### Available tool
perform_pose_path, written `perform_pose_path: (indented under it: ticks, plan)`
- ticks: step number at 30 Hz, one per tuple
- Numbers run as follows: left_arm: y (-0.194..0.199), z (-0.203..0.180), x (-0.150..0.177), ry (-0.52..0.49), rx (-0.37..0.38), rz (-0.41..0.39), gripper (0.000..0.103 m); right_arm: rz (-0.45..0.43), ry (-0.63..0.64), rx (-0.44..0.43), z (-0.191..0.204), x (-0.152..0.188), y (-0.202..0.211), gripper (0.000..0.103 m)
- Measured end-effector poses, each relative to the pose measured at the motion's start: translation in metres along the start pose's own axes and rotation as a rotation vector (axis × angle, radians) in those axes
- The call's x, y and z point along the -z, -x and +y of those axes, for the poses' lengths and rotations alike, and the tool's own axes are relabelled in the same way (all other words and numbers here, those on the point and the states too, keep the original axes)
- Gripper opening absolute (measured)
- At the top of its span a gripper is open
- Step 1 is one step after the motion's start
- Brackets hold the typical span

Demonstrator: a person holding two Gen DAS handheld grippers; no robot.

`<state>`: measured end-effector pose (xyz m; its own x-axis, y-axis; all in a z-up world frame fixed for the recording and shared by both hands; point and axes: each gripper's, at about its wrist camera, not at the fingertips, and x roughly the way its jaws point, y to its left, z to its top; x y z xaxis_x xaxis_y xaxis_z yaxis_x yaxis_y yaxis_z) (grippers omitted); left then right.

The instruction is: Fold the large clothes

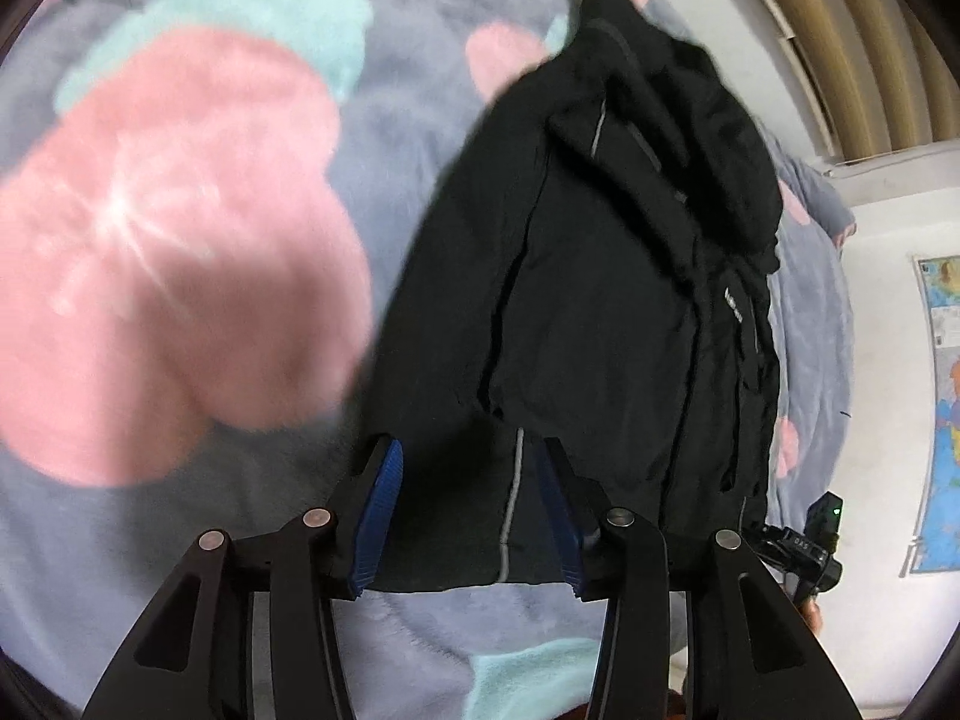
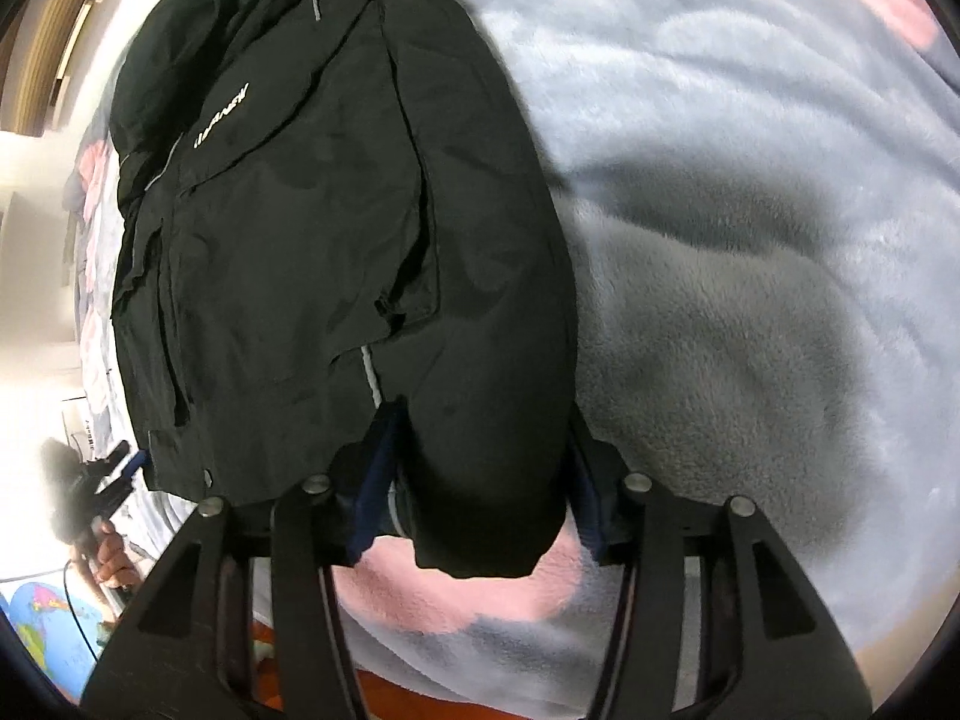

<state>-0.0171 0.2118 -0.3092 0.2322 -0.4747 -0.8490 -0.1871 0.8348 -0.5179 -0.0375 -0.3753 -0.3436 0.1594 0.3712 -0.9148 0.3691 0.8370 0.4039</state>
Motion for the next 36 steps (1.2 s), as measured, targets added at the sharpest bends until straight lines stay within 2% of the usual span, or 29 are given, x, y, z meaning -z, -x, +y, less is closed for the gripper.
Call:
perform_pose_path:
  ticks: [2, 3, 5, 8, 10, 12, 14, 15, 16, 18, 19, 20, 22, 27, 30, 36]
  plan:
    - [0.012, 0.005, -0.005, -0.008, -0.031, -0.015, 0.052, 0.0, 0.001, 0.012, 0.001, -0.002, 0.0, 0.055]
    - [0.013, 0.009, -0.007, -0.01, -0.05, -0.009, 0.057, 0.002, -0.003, 0.011, 0.002, -0.004, -0.002, 0.056]
    - [0.006, 0.018, -0.008, -0.002, -0.083, 0.022, 0.06, 0.012, -0.016, 0.006, 0.001, -0.006, -0.005, 0.057]
    - [-0.022, 0.029, -0.004, 0.031, -0.041, 0.125, 0.06, 0.031, -0.035, -0.015, -0.004, -0.011, -0.01, 0.06]
    - [-0.038, 0.029, 0.003, 0.034, -0.019, 0.158, 0.059, 0.046, -0.041, -0.032, -0.009, -0.013, -0.009, 0.062]
    - [-0.047, 0.022, 0.009, 0.021, -0.018, 0.149, 0.059, 0.059, -0.051, -0.053, -0.012, -0.014, -0.009, 0.064]
    - [-0.05, 0.016, 0.011, 0.016, -0.047, 0.132, 0.05, 0.065, -0.055, -0.071, -0.014, -0.014, -0.009, 0.066]
    - [-0.05, 0.014, 0.011, 0.016, -0.039, 0.124, 0.029, 0.066, -0.052, -0.07, -0.014, -0.014, -0.009, 0.066]
    - [-0.046, 0.011, 0.009, 0.02, -0.006, 0.108, 0.013, 0.063, -0.046, -0.064, -0.013, -0.014, -0.009, 0.065]
    - [-0.037, 0.005, 0.007, 0.005, 0.006, 0.08, 0.01, 0.057, 0.006, -0.06, -0.005, -0.013, -0.006, 0.041]
    - [-0.028, -0.002, 0.005, -0.018, 0.018, 0.055, 0.009, 0.052, 0.02, -0.077, 0.002, -0.012, -0.005, 0.022]
    - [-0.018, -0.01, 0.002, -0.036, 0.05, 0.027, 0.009, 0.043, 0.04, -0.064, 0.008, -0.013, -0.001, 0.017]
    - [-0.003, -0.026, -0.006, -0.057, 0.09, -0.013, 0.009, 0.025, 0.082, -0.037, 0.019, -0.015, 0.008, 0.014]
    - [0.028, -0.067, -0.044, -0.105, 0.147, -0.12, 0.009, -0.082, 0.139, -0.082, 0.049, -0.037, 0.058, 0.012]
    - [0.037, -0.082, -0.07, -0.125, 0.151, -0.158, 0.009, -0.153, 0.151, -0.118, 0.064, -0.066, 0.091, 0.012]
    - [0.048, -0.1, -0.132, -0.102, 0.174, -0.251, 0.009, -0.248, 0.154, -0.155, 0.095, -0.126, 0.12, 0.012]
